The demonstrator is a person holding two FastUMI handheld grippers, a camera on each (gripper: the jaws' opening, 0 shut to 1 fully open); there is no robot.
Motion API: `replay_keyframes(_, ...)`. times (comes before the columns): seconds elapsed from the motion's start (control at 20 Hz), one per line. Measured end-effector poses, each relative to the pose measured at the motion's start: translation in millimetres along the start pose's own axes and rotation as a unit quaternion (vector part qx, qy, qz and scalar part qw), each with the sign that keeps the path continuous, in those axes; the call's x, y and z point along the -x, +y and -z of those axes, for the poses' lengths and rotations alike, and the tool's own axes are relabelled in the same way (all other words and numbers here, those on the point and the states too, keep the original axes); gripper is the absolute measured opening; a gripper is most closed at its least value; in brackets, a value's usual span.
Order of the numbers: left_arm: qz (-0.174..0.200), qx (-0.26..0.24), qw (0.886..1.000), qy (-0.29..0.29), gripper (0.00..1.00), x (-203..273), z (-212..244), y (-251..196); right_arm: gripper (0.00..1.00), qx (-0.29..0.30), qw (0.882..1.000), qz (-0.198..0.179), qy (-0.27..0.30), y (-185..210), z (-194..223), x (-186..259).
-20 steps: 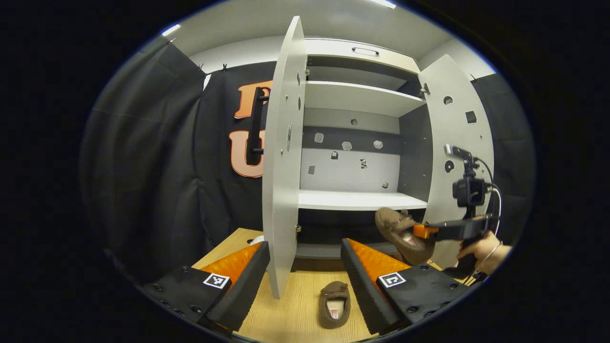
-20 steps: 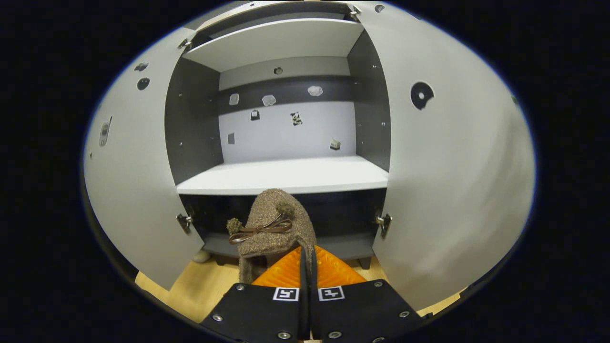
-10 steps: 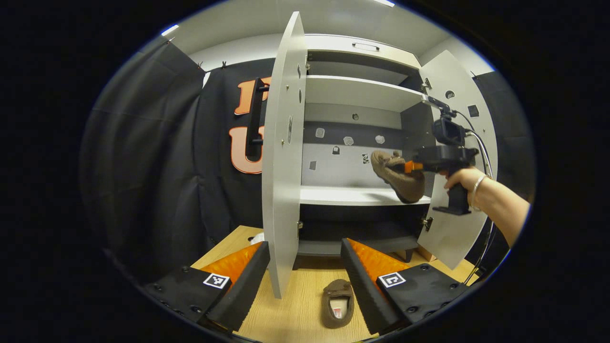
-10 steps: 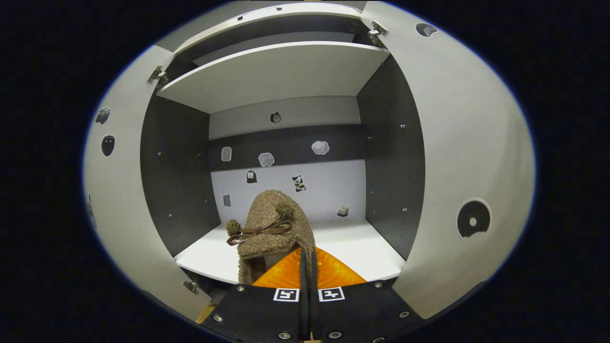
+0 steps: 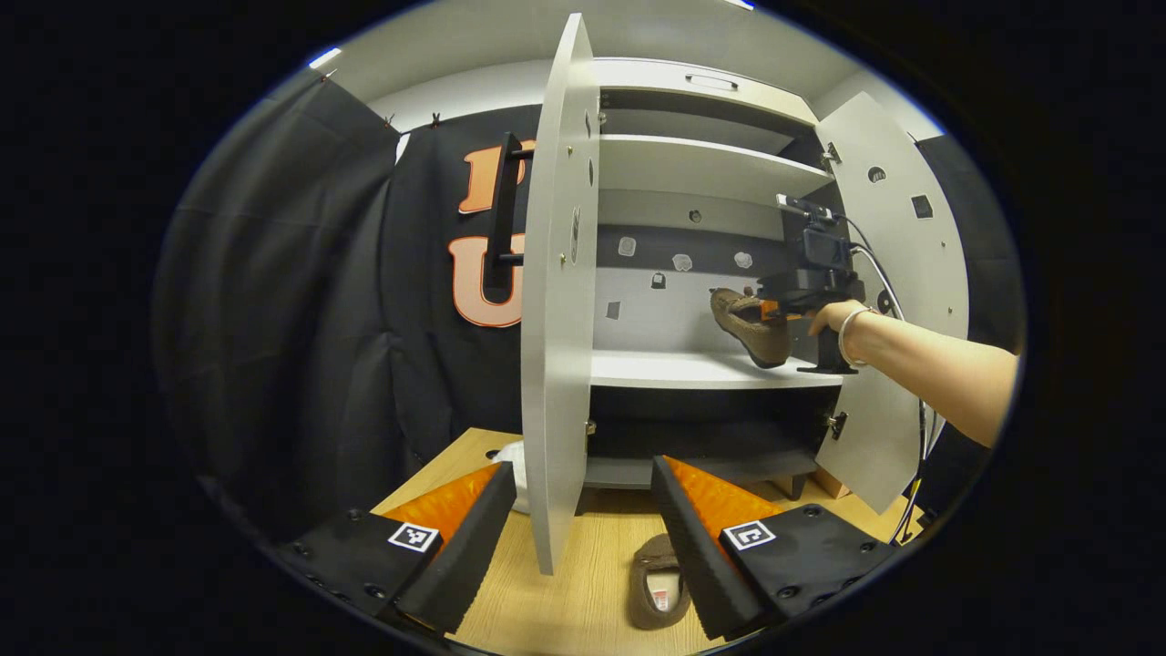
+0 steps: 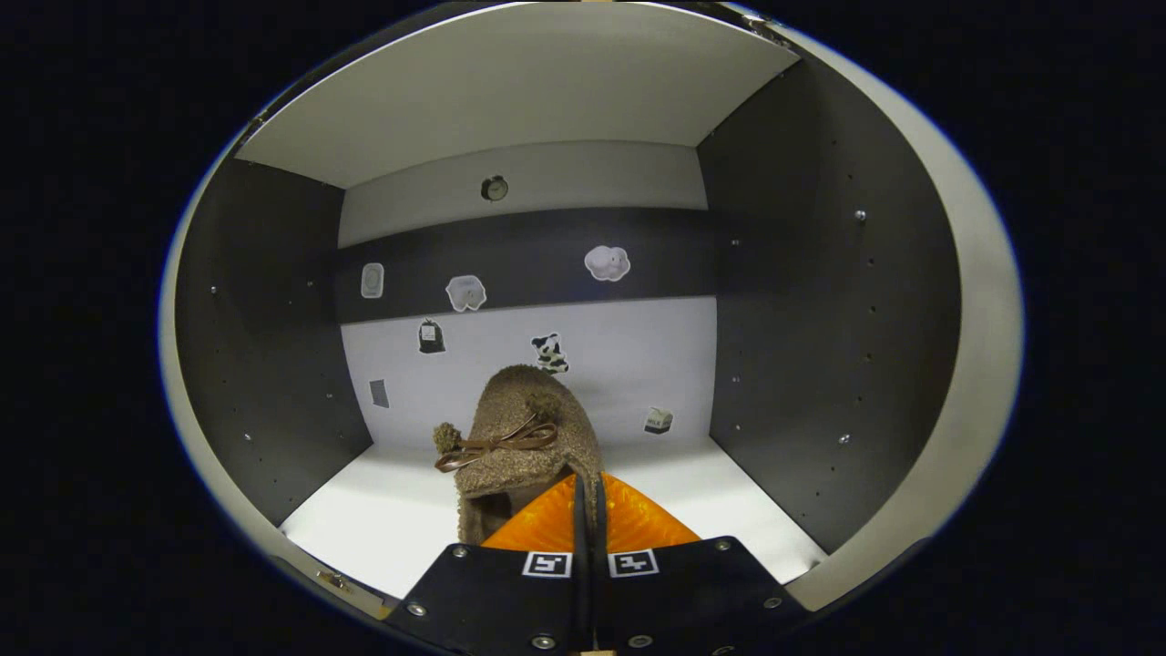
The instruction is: Grab one shoe with the right hand and put it into the shoe cabinet, grab the other shoe with the left hand and put it into the shoe cabinet; then close the right door with the right hand and the left door with the left hand.
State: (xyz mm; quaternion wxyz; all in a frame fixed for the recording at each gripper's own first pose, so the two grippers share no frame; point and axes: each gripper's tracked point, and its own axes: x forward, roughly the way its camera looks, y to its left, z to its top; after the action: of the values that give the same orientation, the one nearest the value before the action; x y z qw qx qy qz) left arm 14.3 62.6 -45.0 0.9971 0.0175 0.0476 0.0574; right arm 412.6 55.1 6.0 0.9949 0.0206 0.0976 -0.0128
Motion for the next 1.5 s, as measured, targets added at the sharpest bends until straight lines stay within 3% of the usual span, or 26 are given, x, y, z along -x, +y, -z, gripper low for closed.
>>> replay_keyframes(0.2, 0.0, -0.001, 1.0, 0.001, 0.96, -1, 1, -1, 0.03, -0.007, 1.0, 0.002, 0.01, -3, 6, -9)
replay_keyframes(0.35, -0.001, 0.001, 1.0, 0.005, 0.98, -2, 2, -2, 0.16, 0.0, 1.0, 0.0, -0.031, -2, -18, 3)
replay_keyframes(0.4, -0.002, 0.002, 1.0, 0.005, 0.98, -2, 3, -3, 0.17, 0.004, 0.999, -0.001, -0.041, -3, -24, 12)
replay_keyframes(0.55, 0.004, 0.007, 1.0, 0.004, 0.98, -1, 2, -7, 0.33, 0.009, 0.998, -0.007, -0.061, -5, -37, 41)
replay_keyframes(0.6, 0.005, 0.006, 1.0, 0.004, 0.98, -1, 2, -9, 0.33, 0.008, 0.998, -0.006, -0.069, -7, -40, 52)
replay_keyframes(0.65, 0.006, 0.005, 1.0, 0.004, 0.98, 0, 2, -11, 0.55, 0.006, 0.997, -0.006, -0.076, -9, -43, 64)
replay_keyframes(0.7, 0.008, 0.003, 1.0, 0.003, 0.98, 0, 2, -12, 0.56, 0.004, 0.997, -0.006, -0.08, -11, -43, 77)
replay_keyframes(0.75, 0.01, 0.002, 1.0, 0.003, 0.98, 2, 3, -14, 0.75, 0.004, 0.997, -0.007, -0.081, -14, -42, 89)
replay_keyframes(0.85, 0.016, 0.004, 1.0, 0.009, 0.97, 5, 10, -20, 0.87, 0.005, 0.996, -0.01, -0.086, -20, -38, 116)
replay_keyframes(0.95, 0.021, 0.008, 1.0, 0.015, 0.98, 8, 19, -26, 0.92, 0.008, 0.995, -0.015, -0.097, -24, -35, 141)
replay_keyframes(1.5, 0.092, 0.005, 0.993, 0.079, 0.98, 10, 88, -85, 0.92, 0.03, 0.994, -0.015, -0.103, -51, 17, 263)
